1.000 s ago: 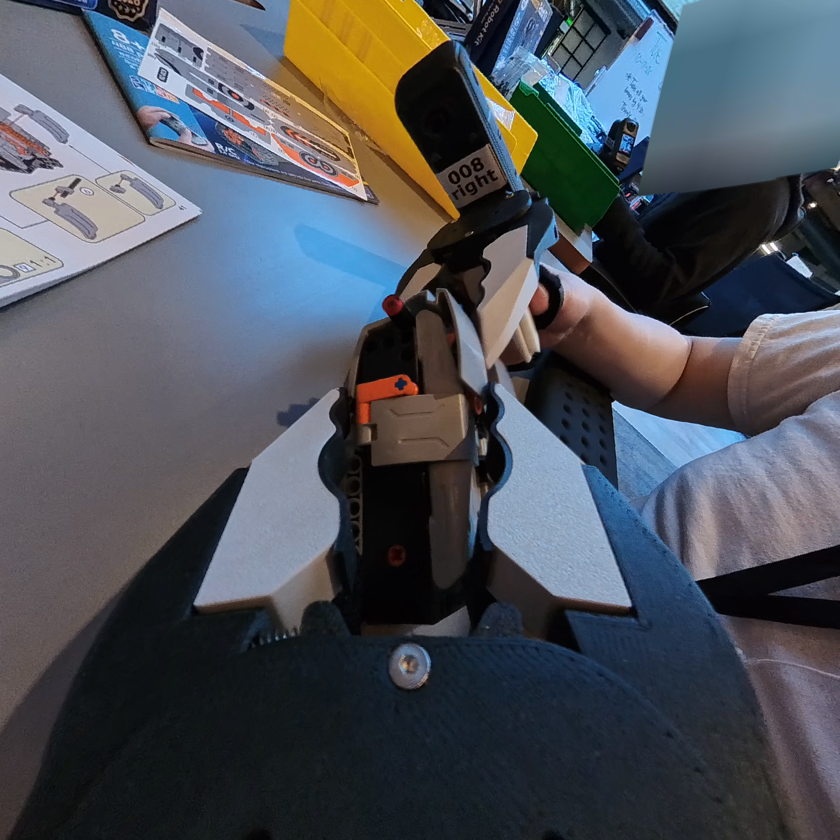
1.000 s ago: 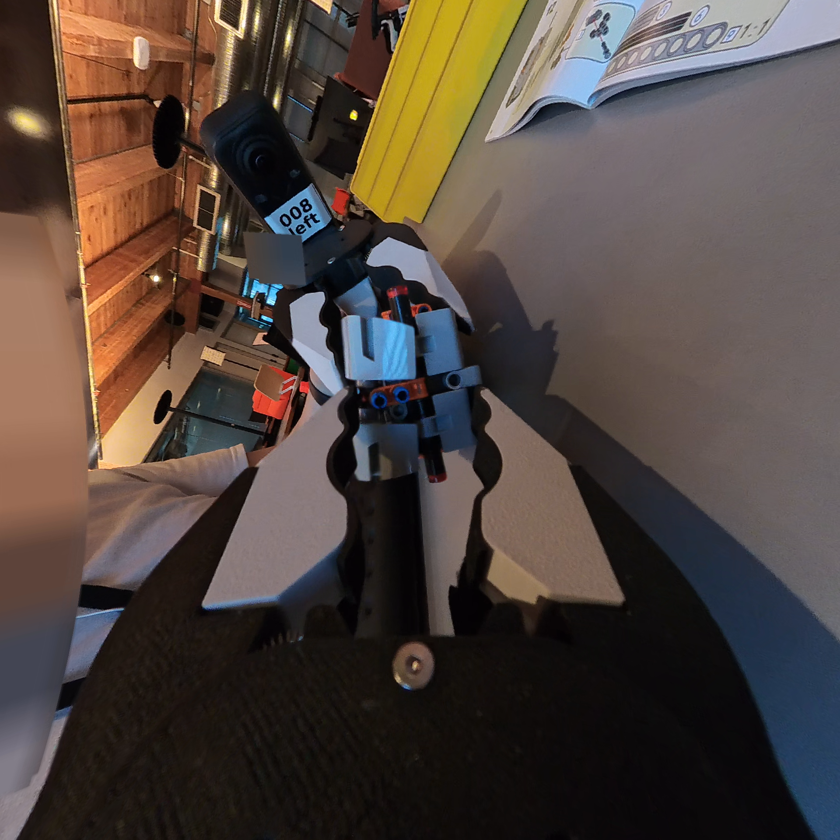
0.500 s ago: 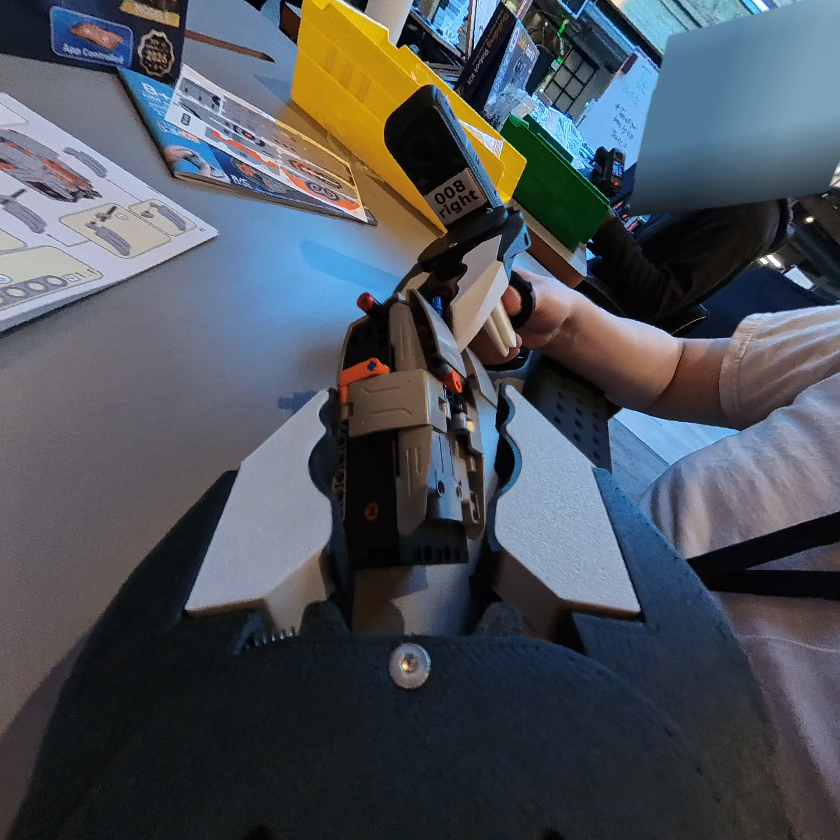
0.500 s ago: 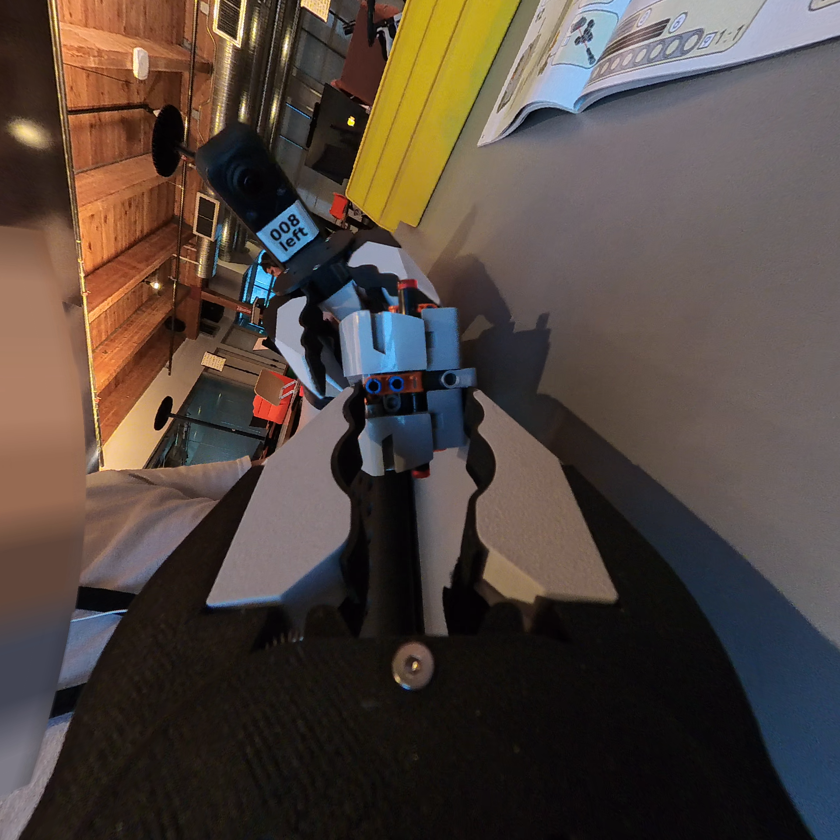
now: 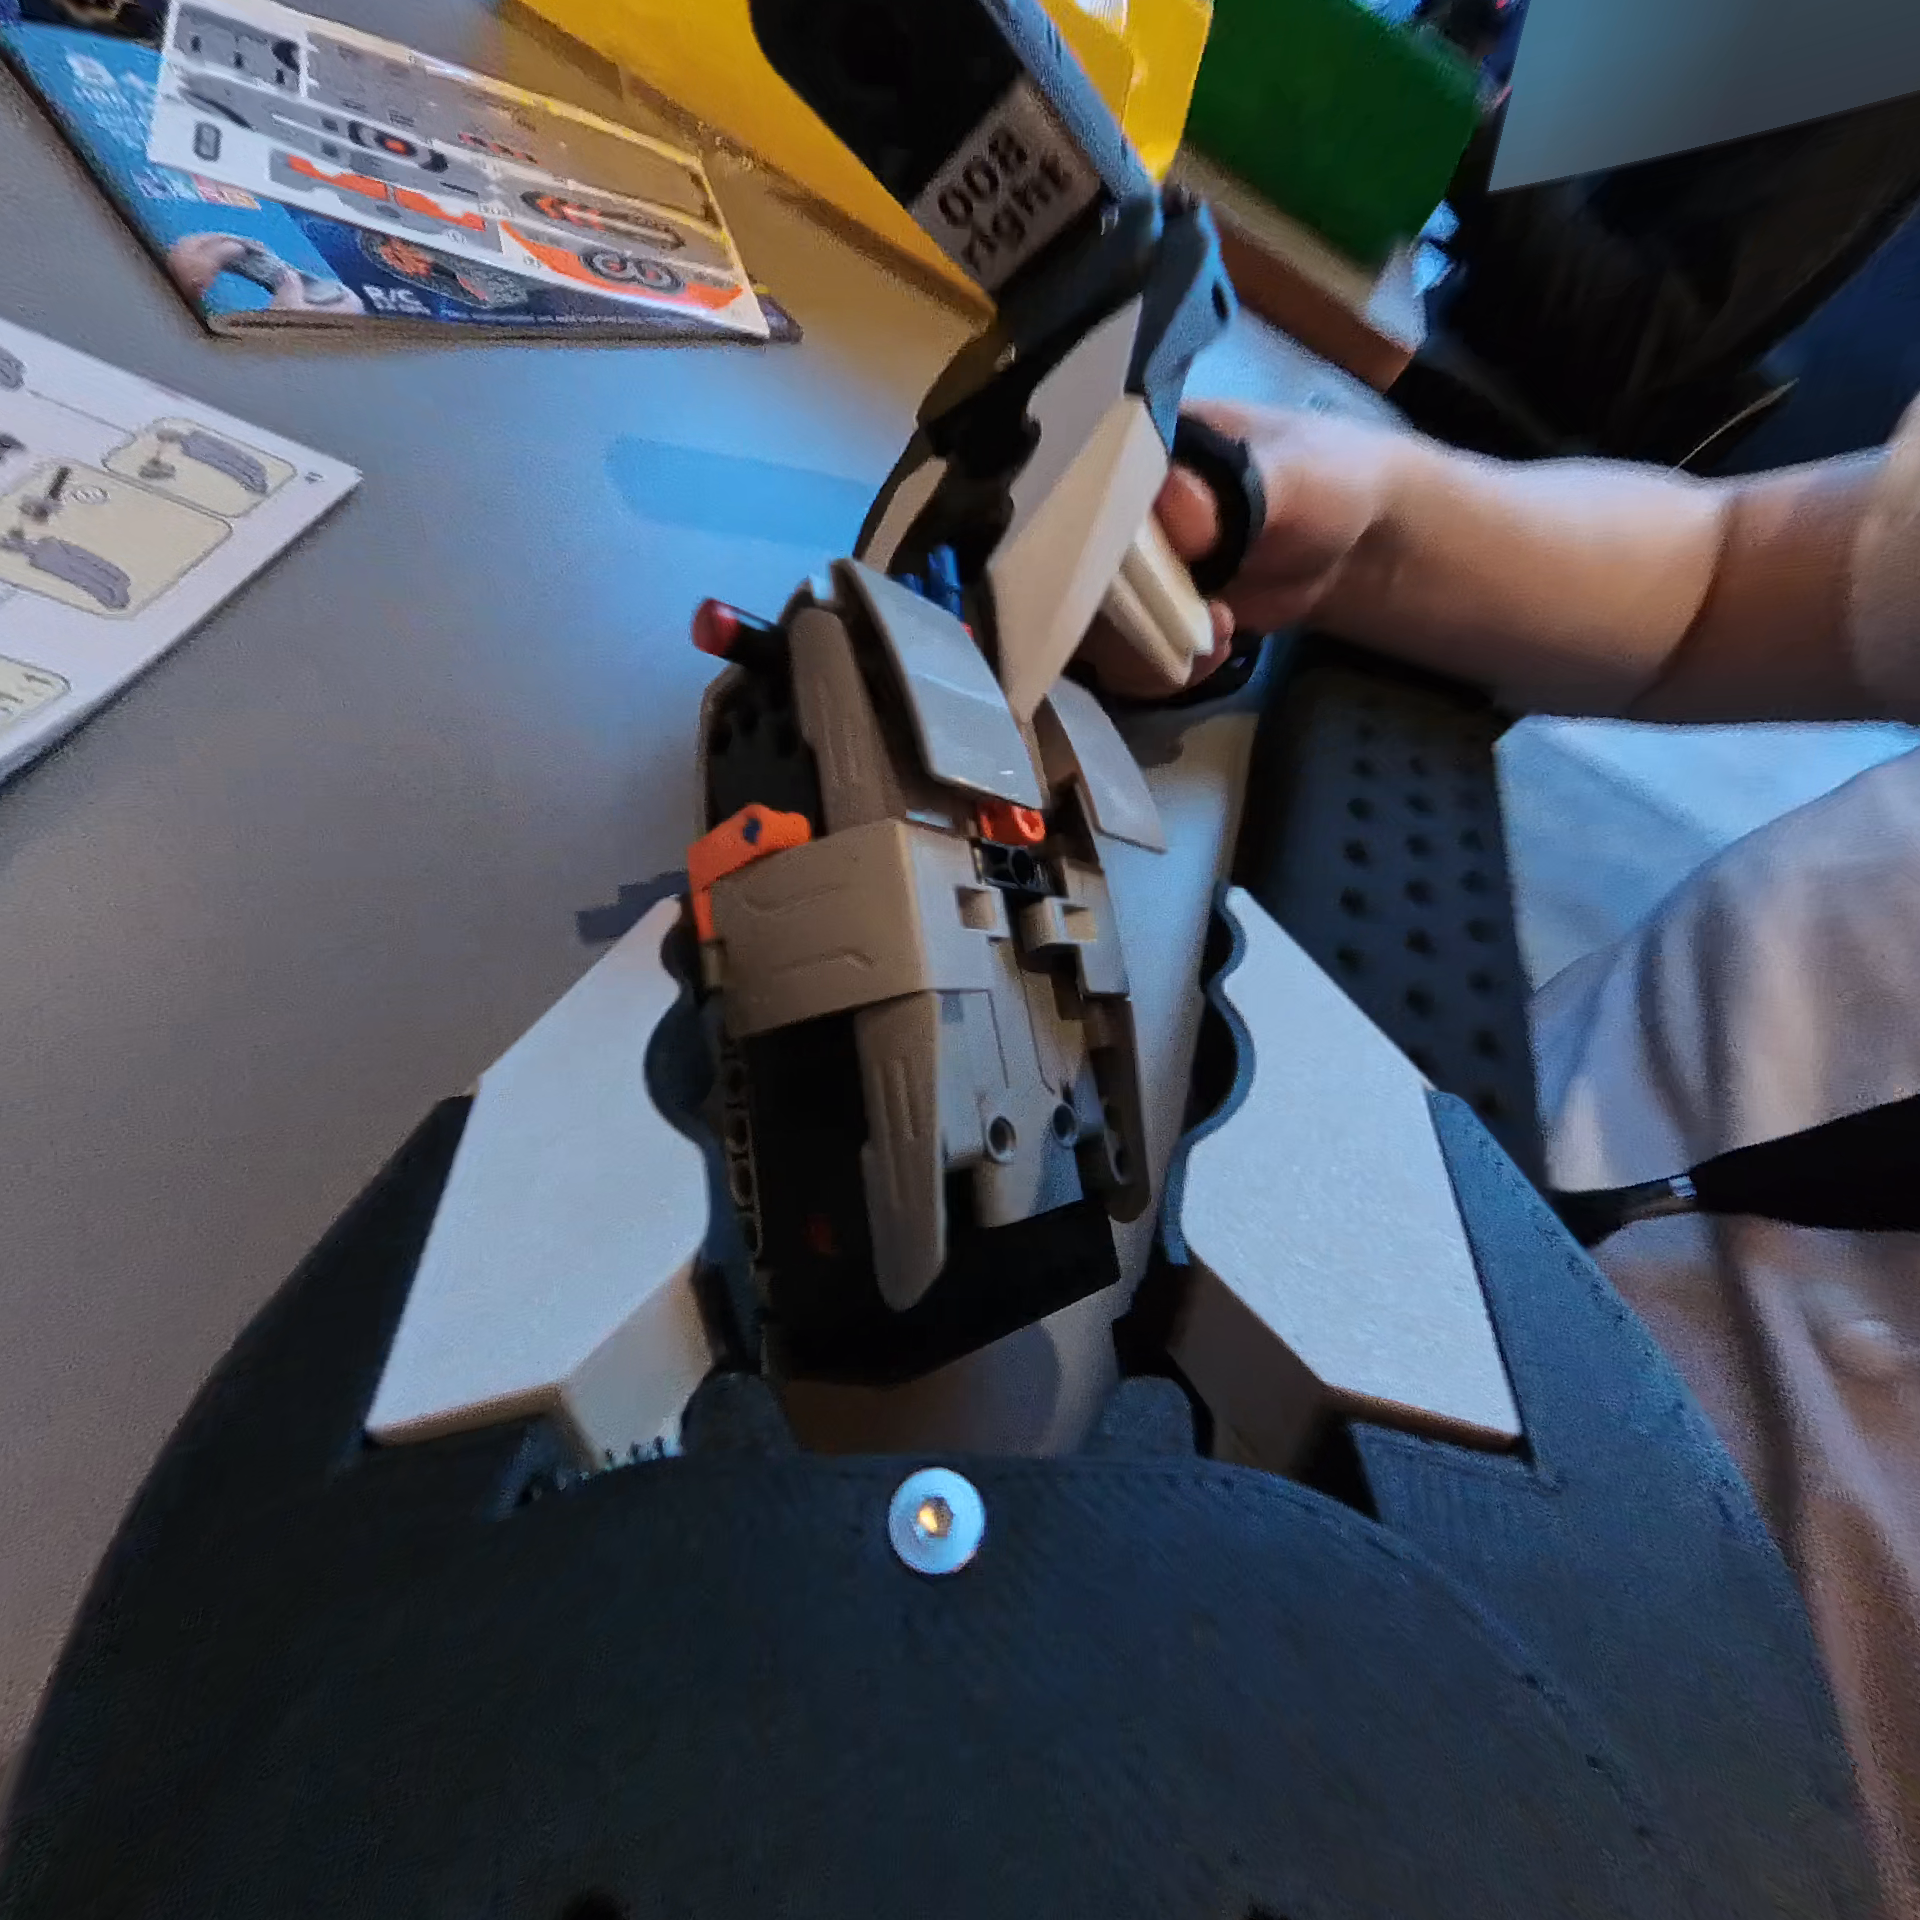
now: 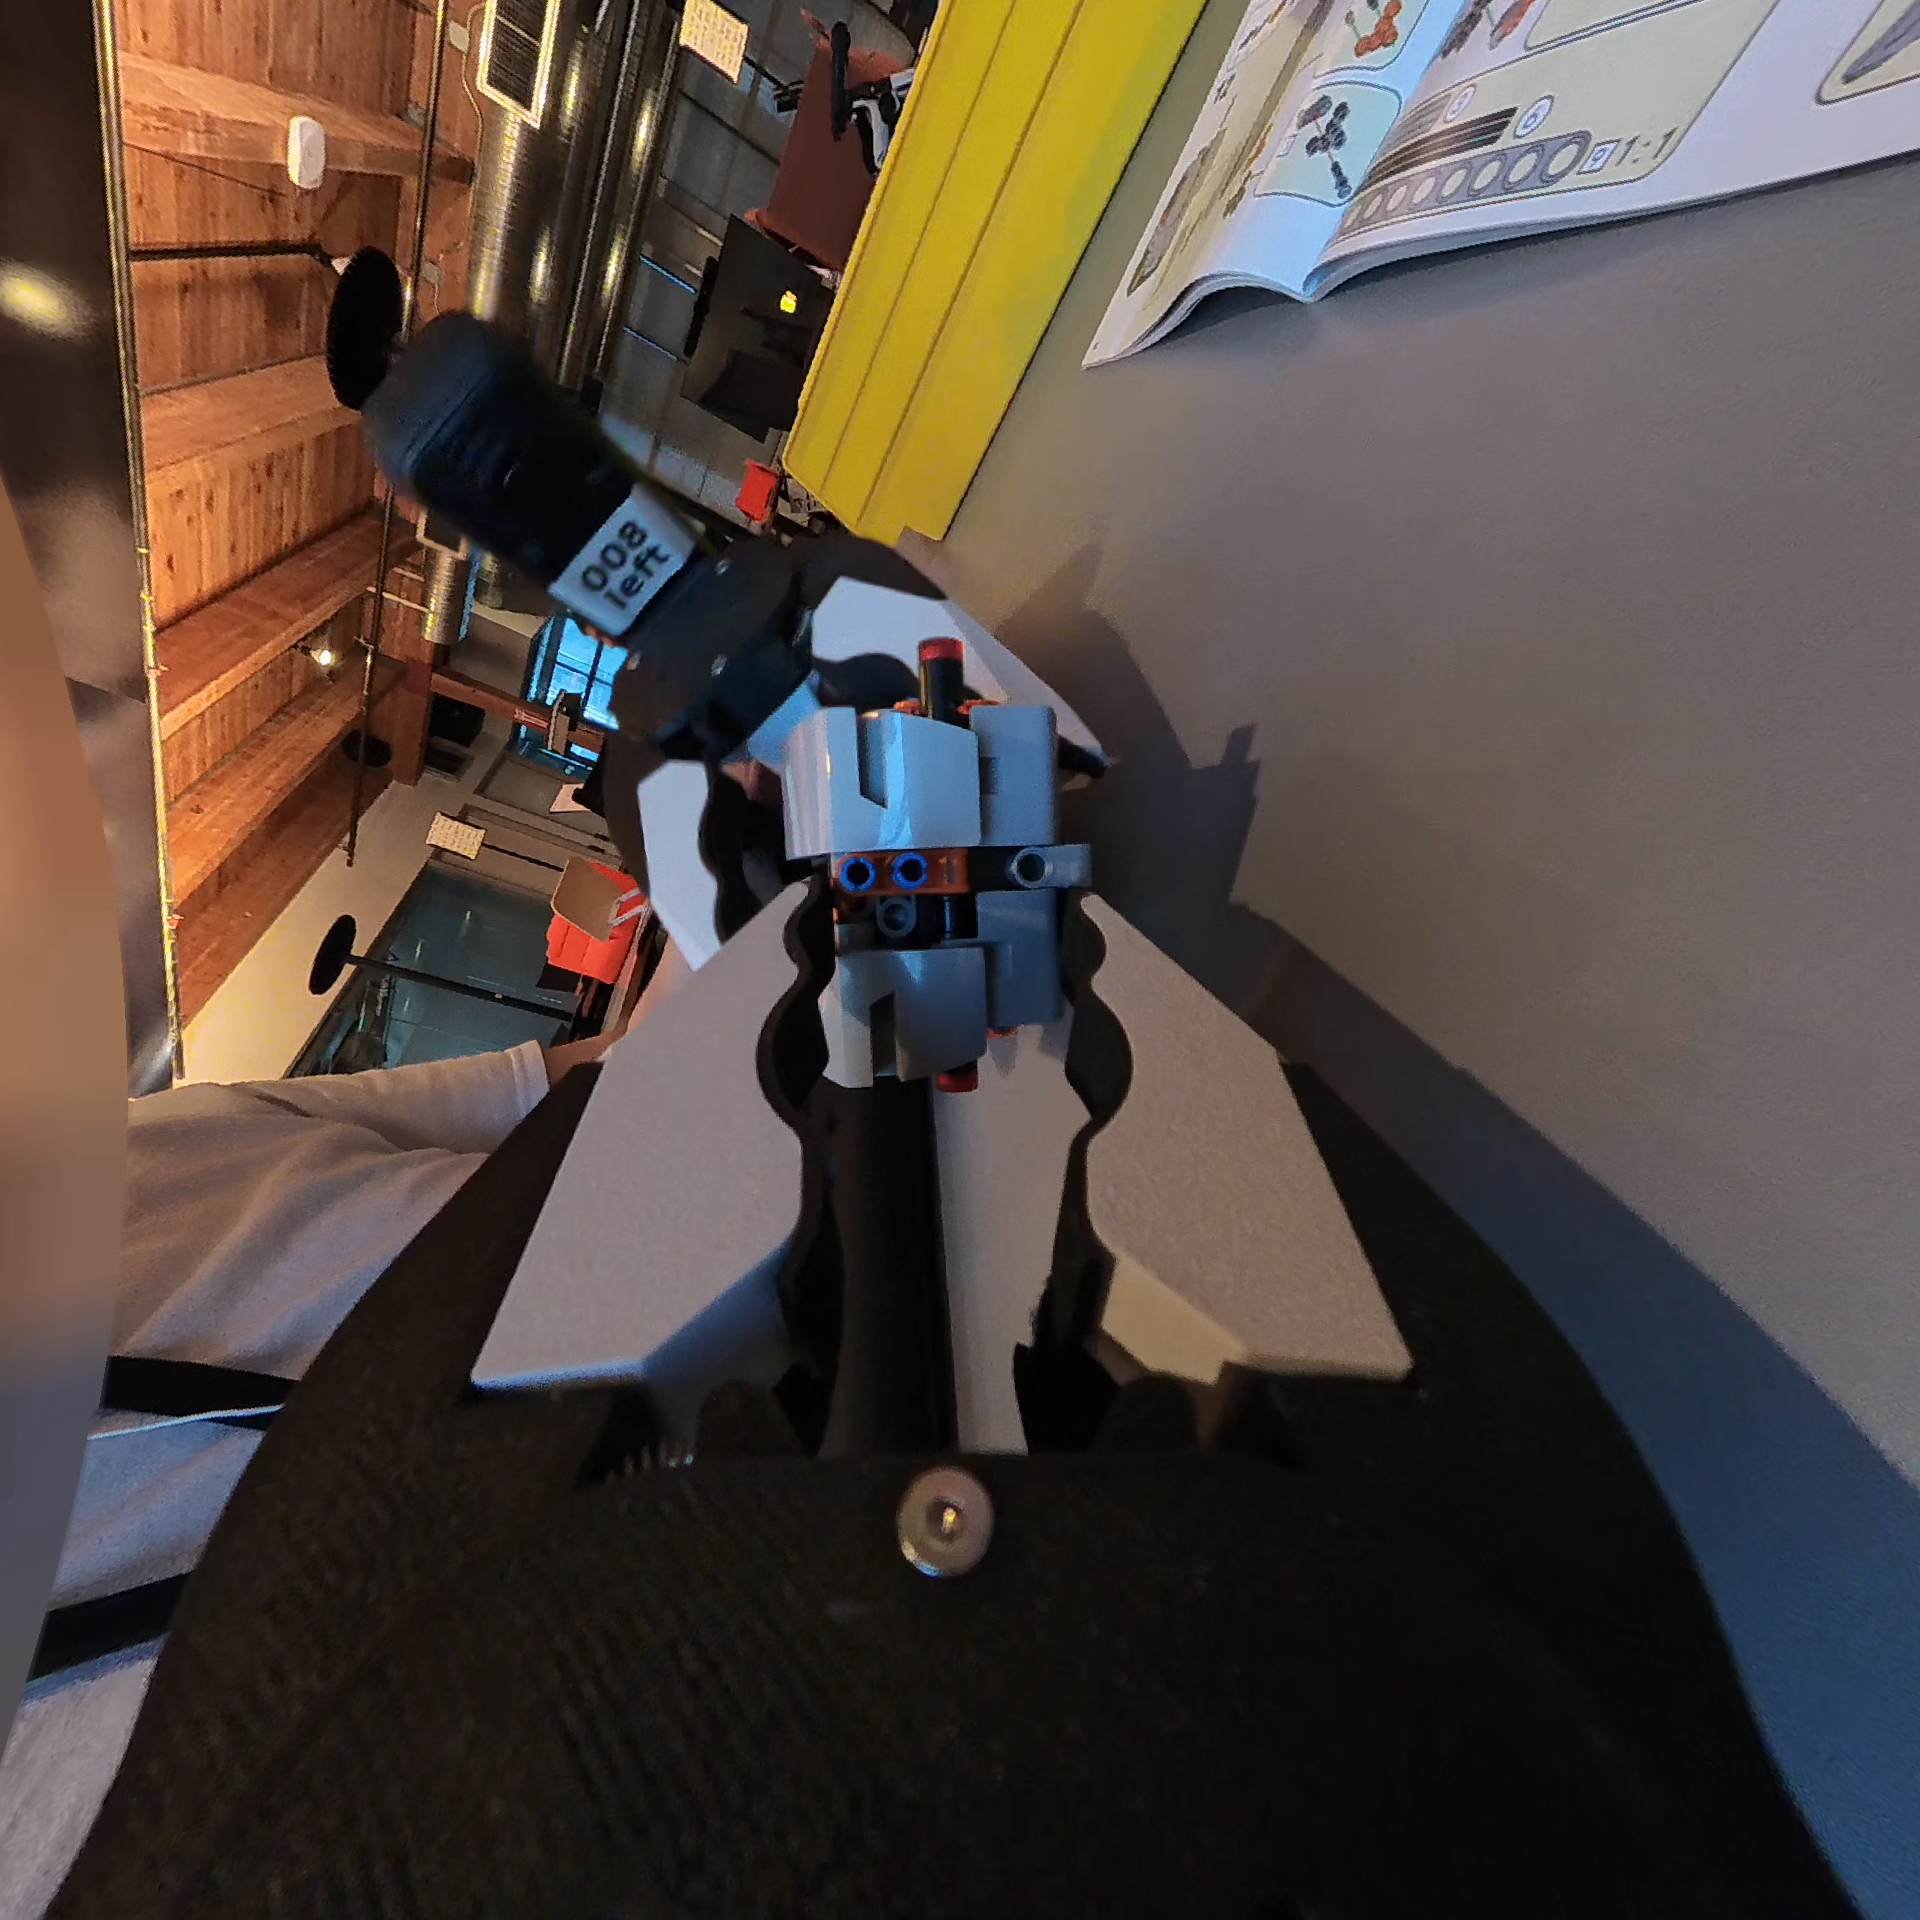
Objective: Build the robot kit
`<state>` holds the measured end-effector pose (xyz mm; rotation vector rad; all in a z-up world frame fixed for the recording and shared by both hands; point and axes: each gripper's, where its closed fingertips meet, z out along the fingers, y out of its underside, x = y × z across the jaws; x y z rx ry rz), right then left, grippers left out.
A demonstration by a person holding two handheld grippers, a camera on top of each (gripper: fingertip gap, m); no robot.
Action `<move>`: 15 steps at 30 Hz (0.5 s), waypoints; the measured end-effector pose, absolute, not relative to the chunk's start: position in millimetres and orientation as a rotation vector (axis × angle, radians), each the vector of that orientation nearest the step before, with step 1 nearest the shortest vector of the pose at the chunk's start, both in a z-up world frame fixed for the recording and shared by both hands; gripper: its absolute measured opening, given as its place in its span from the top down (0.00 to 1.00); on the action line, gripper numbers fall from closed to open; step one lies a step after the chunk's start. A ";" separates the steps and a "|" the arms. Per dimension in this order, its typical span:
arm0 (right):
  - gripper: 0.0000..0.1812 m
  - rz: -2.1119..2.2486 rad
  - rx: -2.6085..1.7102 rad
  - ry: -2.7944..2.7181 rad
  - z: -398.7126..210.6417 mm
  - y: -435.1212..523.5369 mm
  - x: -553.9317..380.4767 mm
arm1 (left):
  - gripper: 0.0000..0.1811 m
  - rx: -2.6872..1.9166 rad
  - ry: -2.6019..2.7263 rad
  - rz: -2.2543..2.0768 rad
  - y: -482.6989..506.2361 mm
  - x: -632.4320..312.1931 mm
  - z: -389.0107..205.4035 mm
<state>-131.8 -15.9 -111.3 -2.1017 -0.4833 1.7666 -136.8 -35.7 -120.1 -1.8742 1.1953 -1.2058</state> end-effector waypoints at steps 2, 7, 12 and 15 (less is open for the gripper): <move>0.77 1.765 -2.099 -0.486 -110.7 -15.9 -131.6 | 0.46 -1.849 1.266 -1.026 -35.5 -135.7 -128.0; 0.76 1.743 -2.086 -0.468 -107.9 -13.3 -130.2 | 0.49 -1.805 1.336 -0.625 -24.3 -136.9 -139.0; 0.76 1.681 -2.101 -0.467 -110.4 -14.0 -128.4 | 0.50 -1.782 1.438 -0.639 -23.7 -136.8 -141.1; 0.76 1.663 -2.108 -0.393 -111.4 -13.6 -128.6 | 0.50 -1.786 1.522 -0.639 -23.3 -139.0 -143.5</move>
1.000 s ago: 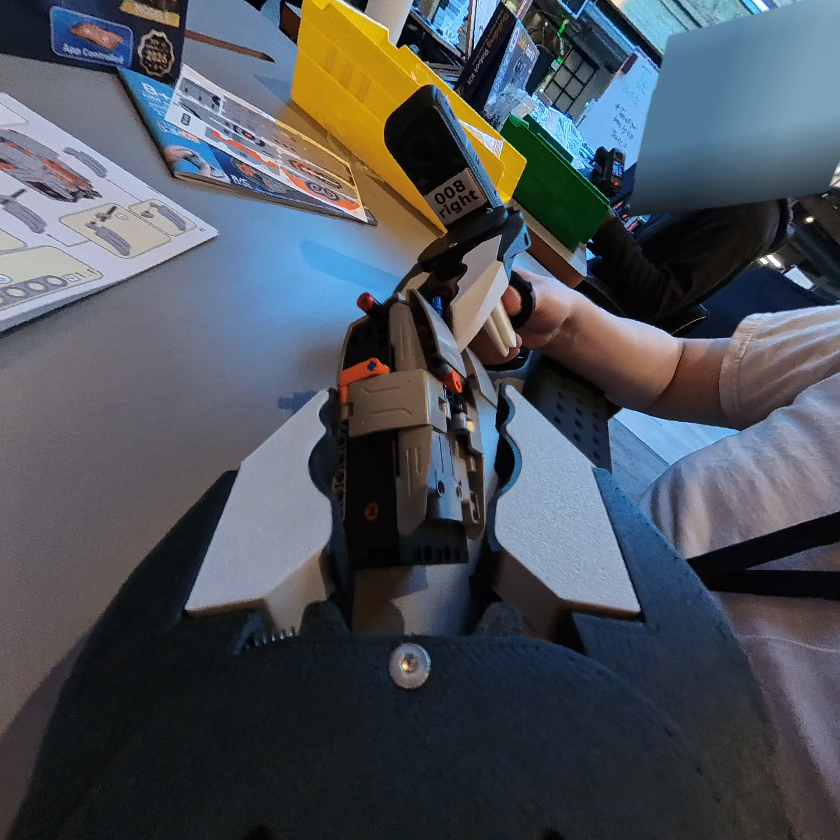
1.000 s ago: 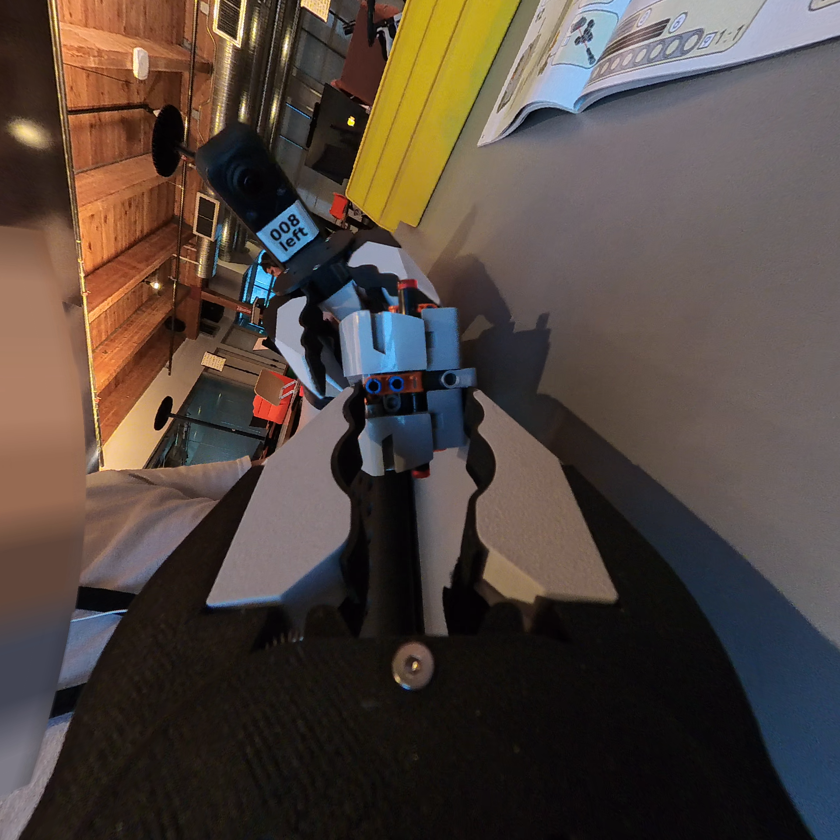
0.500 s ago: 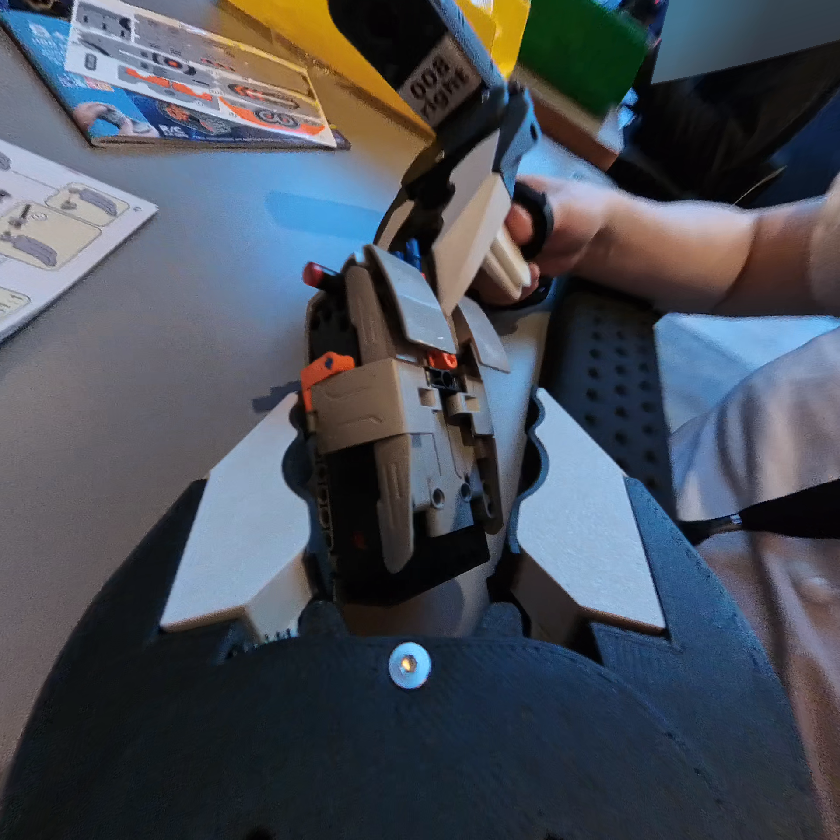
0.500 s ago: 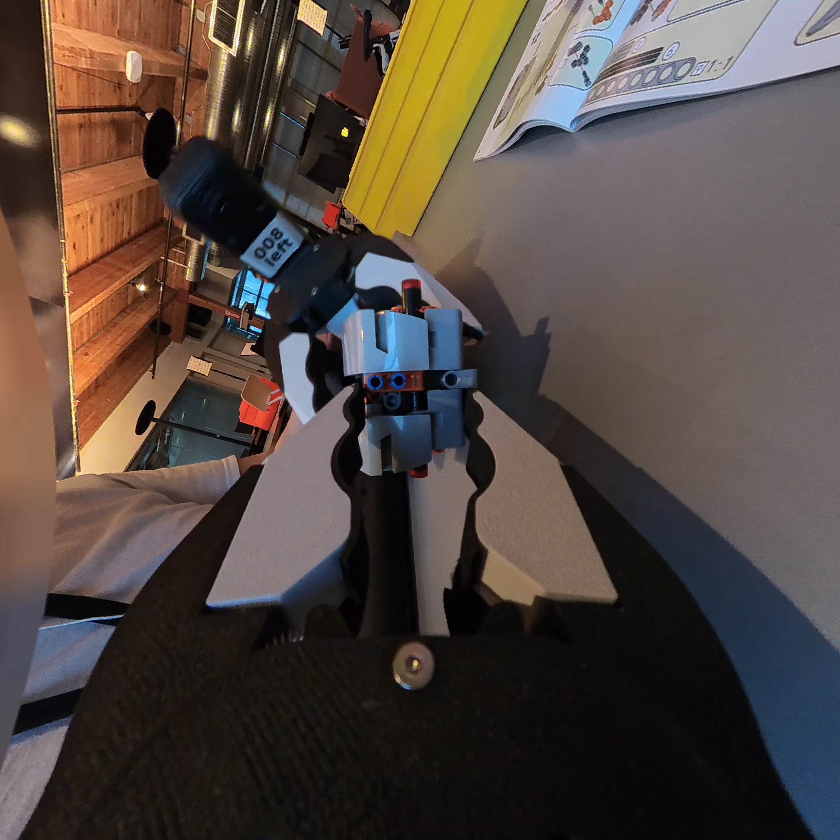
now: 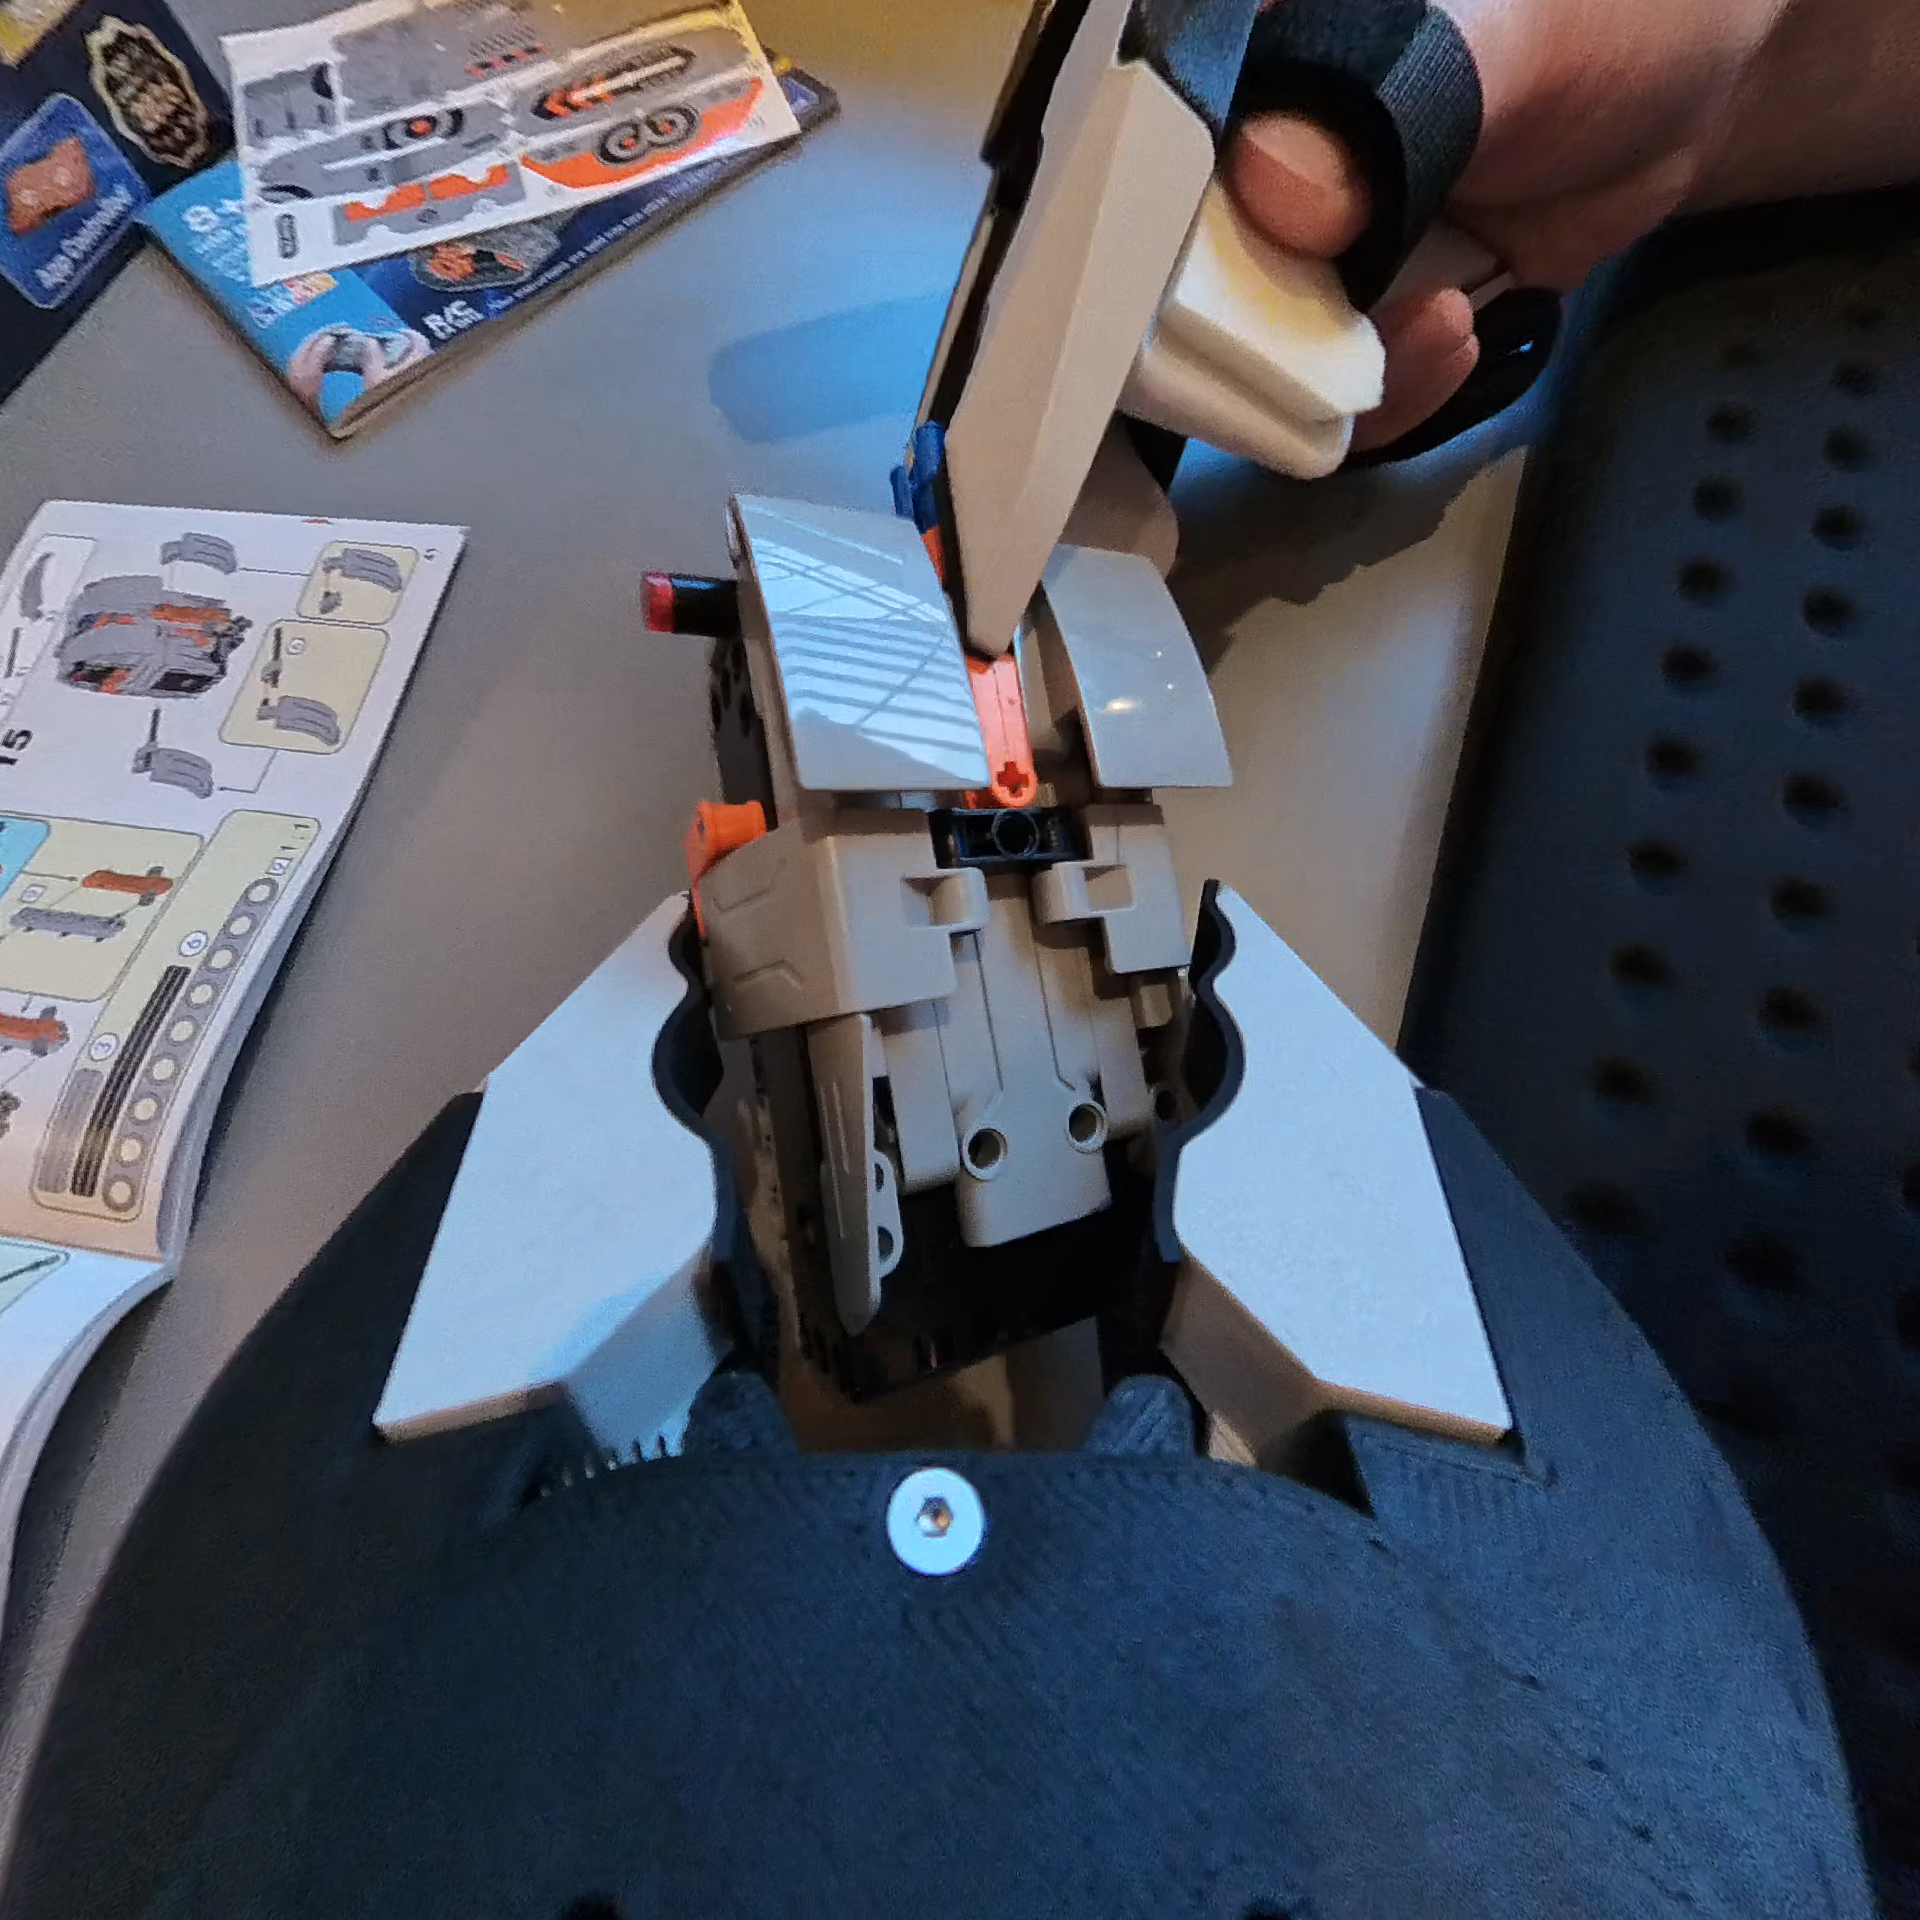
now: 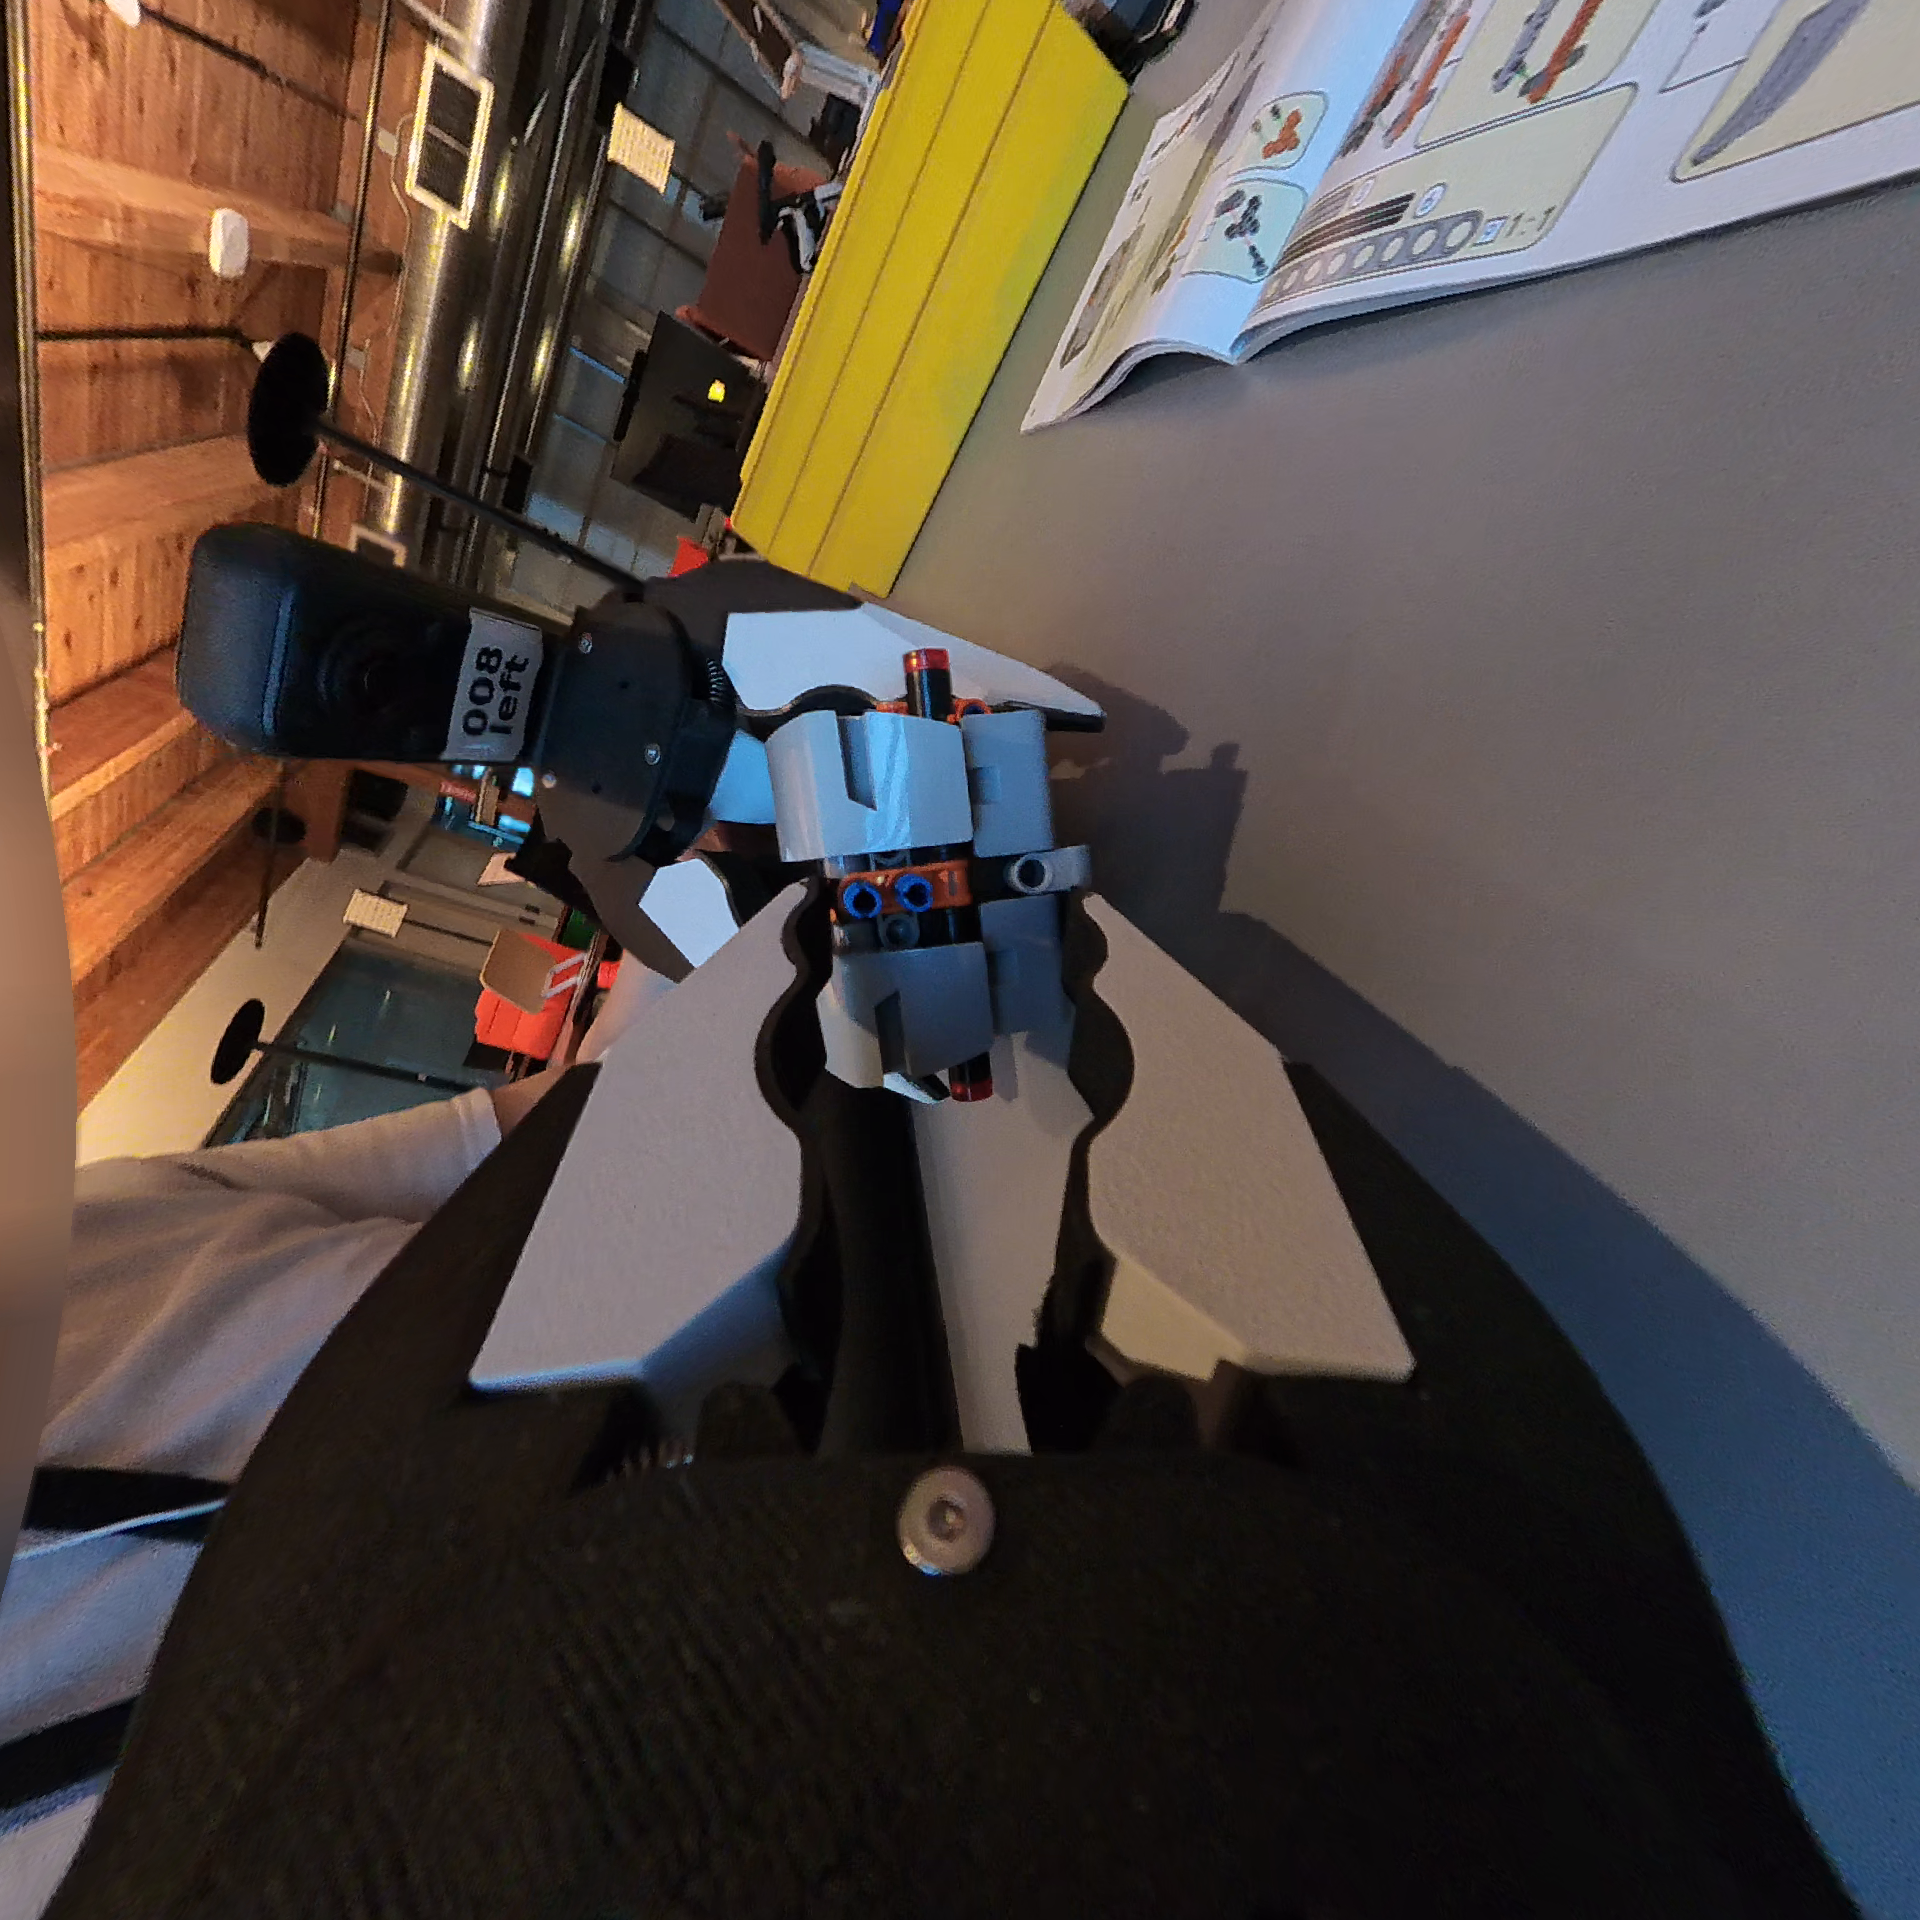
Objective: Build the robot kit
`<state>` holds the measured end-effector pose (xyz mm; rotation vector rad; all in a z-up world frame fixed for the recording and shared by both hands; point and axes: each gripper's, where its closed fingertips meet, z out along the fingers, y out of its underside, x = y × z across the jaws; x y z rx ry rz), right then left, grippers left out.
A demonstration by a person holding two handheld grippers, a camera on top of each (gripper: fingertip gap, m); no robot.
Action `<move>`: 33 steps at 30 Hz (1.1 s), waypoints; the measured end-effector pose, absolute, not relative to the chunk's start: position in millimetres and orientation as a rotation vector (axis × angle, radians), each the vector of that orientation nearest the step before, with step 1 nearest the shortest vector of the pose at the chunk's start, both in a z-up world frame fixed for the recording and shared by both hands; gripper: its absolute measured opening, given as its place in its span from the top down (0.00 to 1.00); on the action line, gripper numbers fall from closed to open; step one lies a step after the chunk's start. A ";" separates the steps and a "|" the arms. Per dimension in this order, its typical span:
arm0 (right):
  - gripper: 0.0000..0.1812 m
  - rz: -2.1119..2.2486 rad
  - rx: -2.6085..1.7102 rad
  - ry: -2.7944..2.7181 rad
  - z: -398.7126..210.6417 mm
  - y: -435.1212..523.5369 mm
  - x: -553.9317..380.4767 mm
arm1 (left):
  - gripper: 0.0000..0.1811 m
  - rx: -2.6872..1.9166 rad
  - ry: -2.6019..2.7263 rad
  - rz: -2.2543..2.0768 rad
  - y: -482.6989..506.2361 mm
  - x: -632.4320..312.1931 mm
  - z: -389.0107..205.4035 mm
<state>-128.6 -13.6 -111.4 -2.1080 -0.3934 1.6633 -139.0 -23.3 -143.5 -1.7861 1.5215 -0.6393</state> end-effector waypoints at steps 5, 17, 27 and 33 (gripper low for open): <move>0.76 1.688 -2.121 -0.242 -114.6 -13.3 -124.4 | 0.49 -1.751 1.533 -0.698 -24.8 -133.9 -144.1; 0.76 1.658 -2.117 -0.274 -111.9 -18.3 -125.6 | 0.45 -1.777 1.457 -1.048 -37.9 -132.8 -131.1; 0.76 1.630 -2.084 -0.280 -107.5 -20.2 -124.3 | 0.55 -1.842 1.227 -1.437 -35.3 -132.1 -107.6; 0.76 1.623 -2.077 -0.287 -107.6 -20.2 -125.1 | 0.64 -1.878 1.127 -1.519 -27.8 -133.8 -107.2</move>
